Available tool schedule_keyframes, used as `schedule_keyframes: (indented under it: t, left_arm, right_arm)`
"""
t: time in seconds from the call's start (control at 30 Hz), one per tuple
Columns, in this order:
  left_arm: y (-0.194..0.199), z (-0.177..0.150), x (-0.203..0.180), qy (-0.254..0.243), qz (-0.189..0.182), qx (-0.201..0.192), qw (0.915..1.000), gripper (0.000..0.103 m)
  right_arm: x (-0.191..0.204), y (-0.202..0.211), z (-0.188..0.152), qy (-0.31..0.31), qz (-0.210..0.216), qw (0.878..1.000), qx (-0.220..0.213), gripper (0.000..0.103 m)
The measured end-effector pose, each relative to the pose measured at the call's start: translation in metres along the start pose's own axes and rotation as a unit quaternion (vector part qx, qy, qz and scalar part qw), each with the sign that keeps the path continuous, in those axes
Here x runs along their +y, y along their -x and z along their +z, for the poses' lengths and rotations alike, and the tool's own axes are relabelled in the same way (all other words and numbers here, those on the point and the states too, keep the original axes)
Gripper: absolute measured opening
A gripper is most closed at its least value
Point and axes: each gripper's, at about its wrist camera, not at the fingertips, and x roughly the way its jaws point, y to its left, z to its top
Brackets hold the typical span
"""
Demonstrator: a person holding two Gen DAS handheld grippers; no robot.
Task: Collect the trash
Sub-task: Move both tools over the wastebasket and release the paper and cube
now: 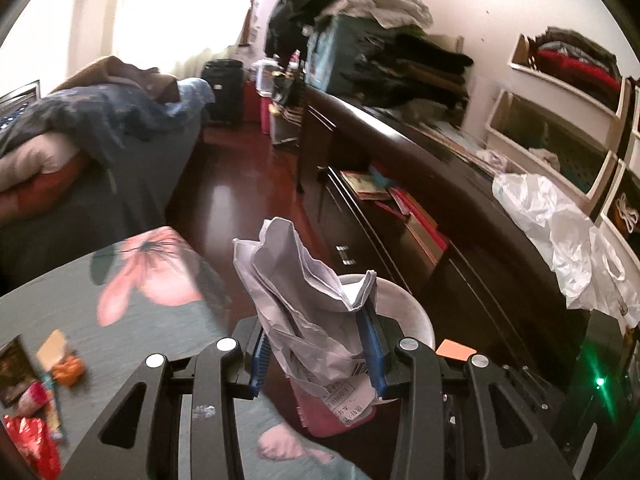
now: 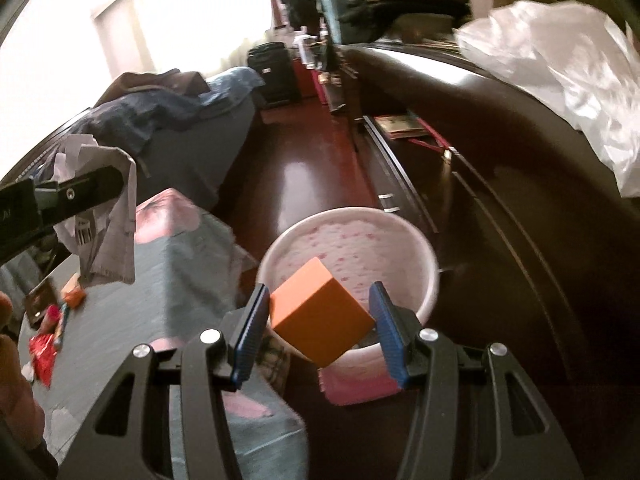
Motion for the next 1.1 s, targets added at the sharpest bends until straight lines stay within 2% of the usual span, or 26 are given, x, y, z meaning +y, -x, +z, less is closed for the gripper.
schedule_keyframes:
  t: [0.27,0.6,0.7,0.77,0.83,0.97,1.1]
  left_arm:
    - [-0.059,0.010,-0.018,0.000,-0.037,0.036,0.9987,0.039]
    - [-0.118,0.016,-0.029,0.000,-0.039,0.065,0.9971,0.041]
    - [-0.123,0.016,-0.026,0.004,-0.033,0.061,0.9976,0.051]
    - [-0.123,0.019,-0.024,0.006,-0.029,0.053,0.9982,0.073]
    - [-0.118,0.021,-0.022,0.009,-0.025,0.036,0.9990,0.082]
    - [-0.110,0.026,-0.020,0.006,-0.019,0.019,0.9996,0.088]
    - [-0.103,0.027,-0.016,0.012,-0.018,0.016,0.9996,0.090]
  right_arm:
    - [-0.029,-0.037,0.010,-0.019,-0.029,0.999,0.007,0.052]
    - [-0.043,-0.087,0.018,-0.020,-0.049,0.998,0.016,0.052]
    - [-0.043,-0.100,0.020,-0.013,-0.058,0.998,0.013,0.054]
    - [-0.042,-0.108,0.020,-0.005,-0.071,0.997,0.014,0.057]
    - [-0.040,-0.112,0.019,0.003,-0.083,0.997,0.009,0.063]
    - [-0.037,-0.111,0.018,0.012,-0.093,0.996,0.000,0.073]
    - [-0.034,-0.105,0.017,0.017,-0.092,0.996,-0.004,0.077]
